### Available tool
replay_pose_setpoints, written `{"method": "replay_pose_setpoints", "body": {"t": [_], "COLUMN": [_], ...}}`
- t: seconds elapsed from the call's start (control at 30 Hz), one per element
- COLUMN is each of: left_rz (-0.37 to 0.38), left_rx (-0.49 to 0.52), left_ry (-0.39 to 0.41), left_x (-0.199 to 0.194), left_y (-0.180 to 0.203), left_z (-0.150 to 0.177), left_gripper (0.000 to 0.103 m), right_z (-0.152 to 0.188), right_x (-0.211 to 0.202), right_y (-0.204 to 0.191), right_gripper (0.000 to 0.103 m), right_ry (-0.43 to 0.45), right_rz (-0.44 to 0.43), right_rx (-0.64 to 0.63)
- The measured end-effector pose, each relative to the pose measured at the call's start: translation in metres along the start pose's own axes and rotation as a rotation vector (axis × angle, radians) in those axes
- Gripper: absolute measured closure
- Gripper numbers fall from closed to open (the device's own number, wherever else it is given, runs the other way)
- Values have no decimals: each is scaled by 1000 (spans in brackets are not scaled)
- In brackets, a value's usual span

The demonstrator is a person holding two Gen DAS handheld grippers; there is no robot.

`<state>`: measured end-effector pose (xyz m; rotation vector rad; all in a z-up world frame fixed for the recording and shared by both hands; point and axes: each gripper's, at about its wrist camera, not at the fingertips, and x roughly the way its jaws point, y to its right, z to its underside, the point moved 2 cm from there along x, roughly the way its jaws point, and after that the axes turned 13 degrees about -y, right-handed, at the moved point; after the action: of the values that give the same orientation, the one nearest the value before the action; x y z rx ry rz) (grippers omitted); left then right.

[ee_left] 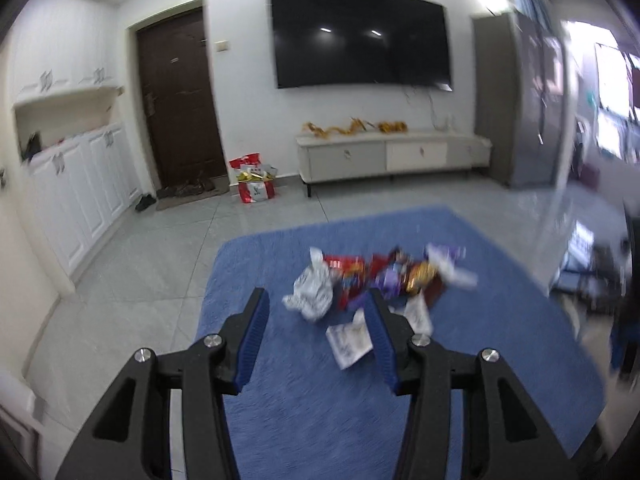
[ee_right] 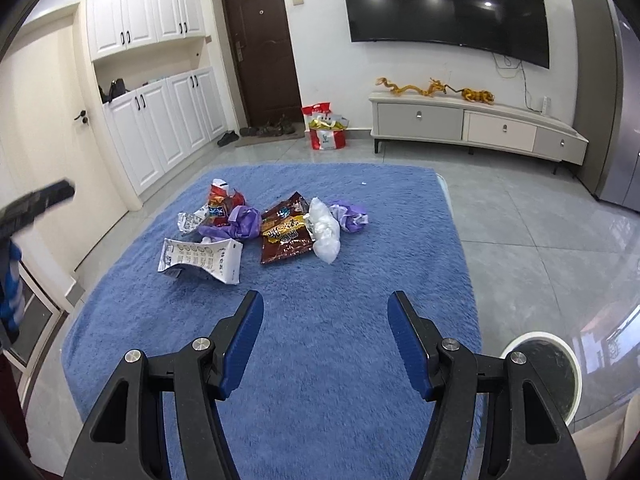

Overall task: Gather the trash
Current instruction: 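Grasp the white printed wrapper with the left gripper while the right approaches the clear plastic bag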

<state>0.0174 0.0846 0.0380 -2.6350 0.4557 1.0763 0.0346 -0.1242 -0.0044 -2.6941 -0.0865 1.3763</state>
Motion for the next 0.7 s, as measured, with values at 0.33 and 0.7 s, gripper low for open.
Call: {"method": "replay_pose_setpoints", "body": {"t": [0.33,0.7], "left_rz": [222,342], "left_rx": [304,588], "left_ry": [-78,-224], "left_x": [61,145], "left_y": [40,70], "left_z": [-2,-18], "left_gripper": [30,30], "right_z": [-41,-73], "right_x": [63,123], "right_y": [-4,8], "right_gripper": [39,39], "right_ry": [-54,-119], "right_rz": [-12,-18], "right_rx": [7,41]}}
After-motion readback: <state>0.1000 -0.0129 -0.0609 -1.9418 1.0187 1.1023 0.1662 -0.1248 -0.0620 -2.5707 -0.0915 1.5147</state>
